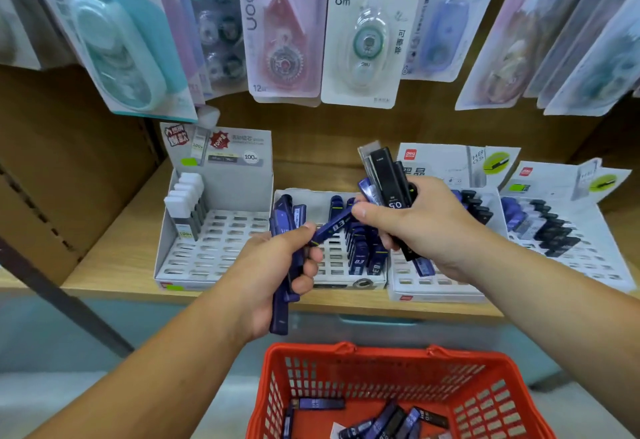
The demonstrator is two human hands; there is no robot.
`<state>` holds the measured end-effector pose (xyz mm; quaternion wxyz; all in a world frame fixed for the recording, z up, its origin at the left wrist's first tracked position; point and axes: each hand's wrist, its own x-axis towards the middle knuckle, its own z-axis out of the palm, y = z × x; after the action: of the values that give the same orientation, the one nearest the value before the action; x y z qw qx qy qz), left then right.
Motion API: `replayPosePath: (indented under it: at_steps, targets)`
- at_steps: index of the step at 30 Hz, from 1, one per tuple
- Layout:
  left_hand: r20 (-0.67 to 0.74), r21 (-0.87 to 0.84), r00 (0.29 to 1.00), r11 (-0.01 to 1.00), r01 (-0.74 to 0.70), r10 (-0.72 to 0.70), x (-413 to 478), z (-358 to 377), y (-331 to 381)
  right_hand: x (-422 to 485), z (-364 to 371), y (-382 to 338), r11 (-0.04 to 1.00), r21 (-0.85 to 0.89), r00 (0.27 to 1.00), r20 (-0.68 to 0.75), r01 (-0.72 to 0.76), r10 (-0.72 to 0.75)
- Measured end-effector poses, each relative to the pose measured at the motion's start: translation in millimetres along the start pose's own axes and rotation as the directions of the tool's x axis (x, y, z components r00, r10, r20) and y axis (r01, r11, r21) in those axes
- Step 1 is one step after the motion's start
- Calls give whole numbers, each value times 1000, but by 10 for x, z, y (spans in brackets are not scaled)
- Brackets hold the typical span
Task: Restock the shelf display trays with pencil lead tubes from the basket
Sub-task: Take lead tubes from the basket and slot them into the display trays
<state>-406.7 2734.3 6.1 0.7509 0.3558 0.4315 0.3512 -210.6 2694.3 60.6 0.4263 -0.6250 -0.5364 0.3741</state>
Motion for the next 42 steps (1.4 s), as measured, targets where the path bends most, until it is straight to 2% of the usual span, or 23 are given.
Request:
replayPosePath:
  at_steps: [4,8,11,14,21,27,31,34,39,40,42]
  targets:
    - [9,60,1000,998,-18,18,14,11,-16,120,45,-14,999,-17,995,-98,-31,30]
    - [-32,52,999,998,-28,30,63,37,-57,183,62,-25,1000,20,996,-92,-12,14]
    - [-75,77,997,997,-30,36,104,34,-84,194,48,-48,986,-162,997,-67,31,-42]
    - [-132,152,989,987,-52,72,147,-6,-123,282,41,-65,908,-408,989,-71,92,-132]
    - [-109,215,991,975,-54,79,110,-65,-134,454,167,82,785,-611,993,12,103,-121]
    - [-101,213,991,975,-63,86,80,-64,-132,515,186,62,728,-677,994,50,107,-99]
    - [-102,209,991,976,-61,84,77,-65,-128,535,204,38,771,-632,997,36,81,-75]
    - [-105,222,990,972,-71,97,78,-61,-133,528,168,24,850,-525,999,2,41,-47]
    - [-144,296,967,941,-162,212,133,-69,-149,415,34,-20,894,-447,995,-77,19,-60]
    - [-150,308,962,935,-174,228,139,-52,-142,397,6,-22,922,-388,992,-108,16,-62]
    - [-143,326,956,924,-199,256,130,4,-113,343,-22,-43,986,-163,987,-158,-21,-5]
